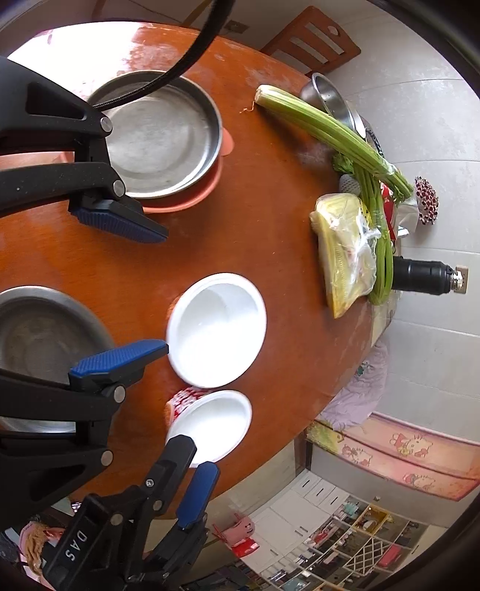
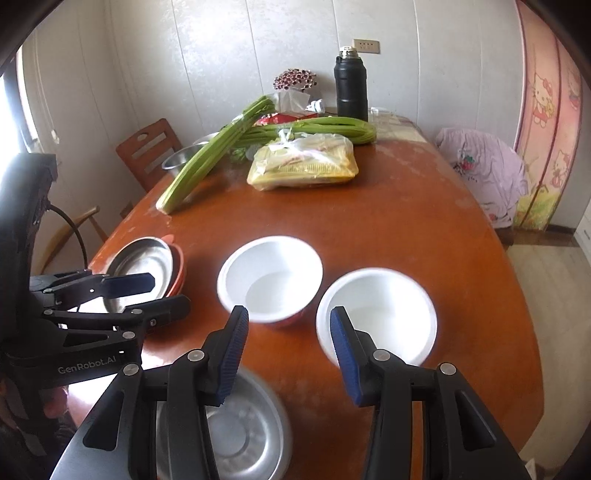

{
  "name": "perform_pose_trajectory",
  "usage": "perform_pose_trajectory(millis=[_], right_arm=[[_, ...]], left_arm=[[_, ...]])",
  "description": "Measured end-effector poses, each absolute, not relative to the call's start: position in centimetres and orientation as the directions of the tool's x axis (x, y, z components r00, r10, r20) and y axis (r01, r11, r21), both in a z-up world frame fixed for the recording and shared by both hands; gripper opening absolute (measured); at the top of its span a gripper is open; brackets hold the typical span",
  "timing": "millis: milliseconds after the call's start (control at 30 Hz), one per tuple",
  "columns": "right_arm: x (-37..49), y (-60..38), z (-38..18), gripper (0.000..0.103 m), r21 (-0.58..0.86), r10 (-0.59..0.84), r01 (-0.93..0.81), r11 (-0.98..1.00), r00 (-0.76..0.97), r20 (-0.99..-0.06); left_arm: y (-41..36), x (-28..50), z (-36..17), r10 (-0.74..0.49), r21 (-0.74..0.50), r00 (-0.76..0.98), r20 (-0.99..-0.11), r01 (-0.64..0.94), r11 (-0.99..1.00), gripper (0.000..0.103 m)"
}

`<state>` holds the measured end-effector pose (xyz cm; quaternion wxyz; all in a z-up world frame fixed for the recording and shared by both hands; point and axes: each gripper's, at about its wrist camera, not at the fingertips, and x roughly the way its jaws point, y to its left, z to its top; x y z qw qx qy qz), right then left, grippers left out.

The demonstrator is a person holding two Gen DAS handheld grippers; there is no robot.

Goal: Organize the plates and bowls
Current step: 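Move the right gripper to the rim of the larger white bowl, then close the right gripper on the white bowl rim and lift it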

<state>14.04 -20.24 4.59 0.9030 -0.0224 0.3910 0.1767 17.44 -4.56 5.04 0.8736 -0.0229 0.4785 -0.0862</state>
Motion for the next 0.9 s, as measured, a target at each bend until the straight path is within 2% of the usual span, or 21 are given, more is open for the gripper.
perform_pose_trajectory(millis=[800, 900], right_arm=[[23.3, -17.9, -0.1, 0.047, 0.012, 0.248, -0.403, 0.915, 0.539, -0.804], [23.7, -17.6, -0.7, 0.044, -0.006, 0.236, -0.41, 0.912, 0.537, -0.81]], left_arm=[[-4.6, 24.8, -0.1, -0.191, -0.175, 0.386, -0.903, 0.077, 0.982, 0.054], [-4.7, 25.1, -0.6, -0.192, -0.178, 0.376, -0.906, 0.073, 0.981, 0.054]])
